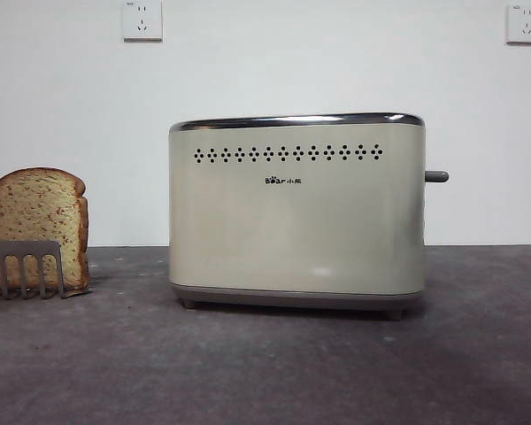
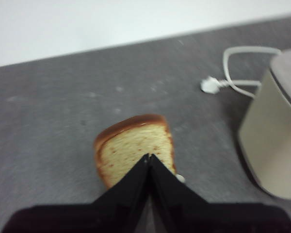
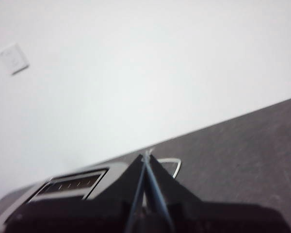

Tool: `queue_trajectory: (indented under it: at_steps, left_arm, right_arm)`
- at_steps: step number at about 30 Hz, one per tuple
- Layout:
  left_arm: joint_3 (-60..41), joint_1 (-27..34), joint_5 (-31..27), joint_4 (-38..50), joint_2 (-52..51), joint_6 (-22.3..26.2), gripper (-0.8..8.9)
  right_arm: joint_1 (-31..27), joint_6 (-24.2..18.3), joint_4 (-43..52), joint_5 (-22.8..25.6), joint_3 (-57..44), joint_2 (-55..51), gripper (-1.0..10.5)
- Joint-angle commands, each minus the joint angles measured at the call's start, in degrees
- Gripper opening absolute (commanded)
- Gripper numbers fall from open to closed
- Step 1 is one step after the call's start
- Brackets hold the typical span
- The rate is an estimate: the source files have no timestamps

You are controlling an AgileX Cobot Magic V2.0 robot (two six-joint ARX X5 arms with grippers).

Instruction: Pick up a slice of bread from the rack,put the bread on the toaster,press the button

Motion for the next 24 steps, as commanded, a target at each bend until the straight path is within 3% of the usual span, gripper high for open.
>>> queue_trajectory:
  at_steps: [1, 9, 16, 18, 24]
  left_arm:
    - [7.7, -0.7, 1.6, -3.9, 6.2, 8.1, -0.08]
    - [28.9, -3.0, 4.3, -16.6, 21.0, 24.5, -0.08]
    - [41.0, -3.2, 4.3, -19.4, 30.7, 42.0, -0.05]
    - [43.1, -3.3, 4.3, -19.2, 32.7, 44.7, -0.04]
    - [43.9, -3.9, 4.2, -16.6, 36.6, 44.3, 0.00]
  right_arm:
    - [0.0, -3.3, -4.2, -3.3, 3.9, 3.8, -0.1]
    - [0.0, -12.6, -16.8, -11.4, 12.8, 13.8, -0.1]
    - [0.0, -14.4, -22.1, -14.3, 16.9, 19.8, -0.1]
    - [0.0, -14.5, -22.3, -14.3, 17.2, 21.0, -0.1]
    - [0.0, -20.5, -22.6, -14.3, 17.3, 24.3, -0.1]
